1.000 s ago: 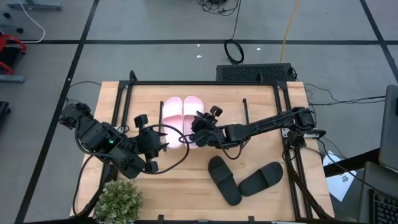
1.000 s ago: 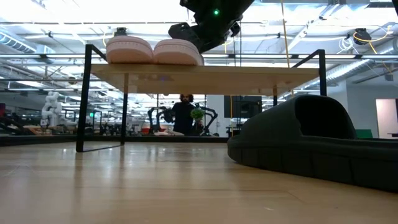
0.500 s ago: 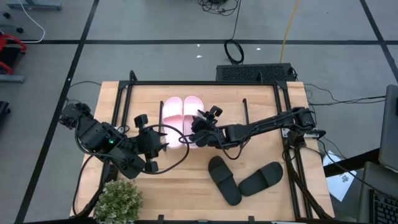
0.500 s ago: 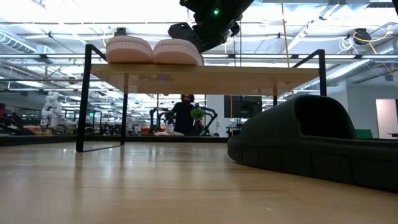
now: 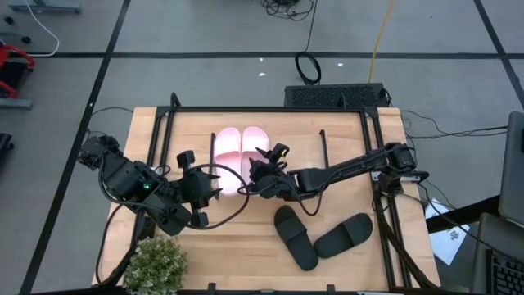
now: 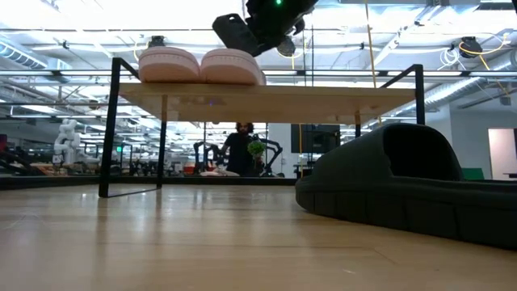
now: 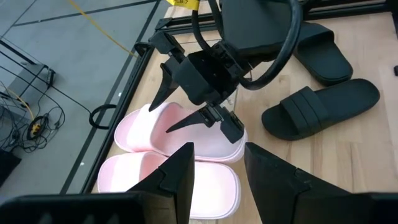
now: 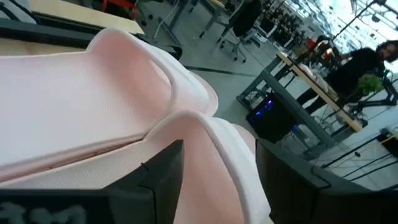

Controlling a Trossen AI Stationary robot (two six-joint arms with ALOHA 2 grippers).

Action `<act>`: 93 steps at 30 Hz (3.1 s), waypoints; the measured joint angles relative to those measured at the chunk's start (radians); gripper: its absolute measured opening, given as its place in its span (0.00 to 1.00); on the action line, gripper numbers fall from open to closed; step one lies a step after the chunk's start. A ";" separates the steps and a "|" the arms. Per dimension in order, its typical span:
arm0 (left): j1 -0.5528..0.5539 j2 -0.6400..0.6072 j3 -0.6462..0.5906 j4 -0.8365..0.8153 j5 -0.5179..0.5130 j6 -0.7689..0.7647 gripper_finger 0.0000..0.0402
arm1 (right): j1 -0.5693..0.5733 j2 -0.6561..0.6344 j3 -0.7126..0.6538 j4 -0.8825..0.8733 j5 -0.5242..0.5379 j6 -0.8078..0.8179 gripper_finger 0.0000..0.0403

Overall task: Pick and place slides into the shelf
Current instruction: Put the left black slipper on the shelf

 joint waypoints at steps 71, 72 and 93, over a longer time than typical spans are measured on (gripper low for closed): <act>-0.008 0.451 0.000 0.780 0.366 0.273 0.35 | 0.791 -0.183 -0.172 -1.011 -0.607 1.311 0.49; 0.001 0.463 0.000 0.809 0.384 0.280 0.35 | 0.807 -0.183 -0.172 -1.014 -0.606 1.332 0.49; 0.105 0.669 0.000 0.911 0.531 0.343 0.35 | 0.927 -0.184 -0.172 -1.079 -0.336 1.372 0.49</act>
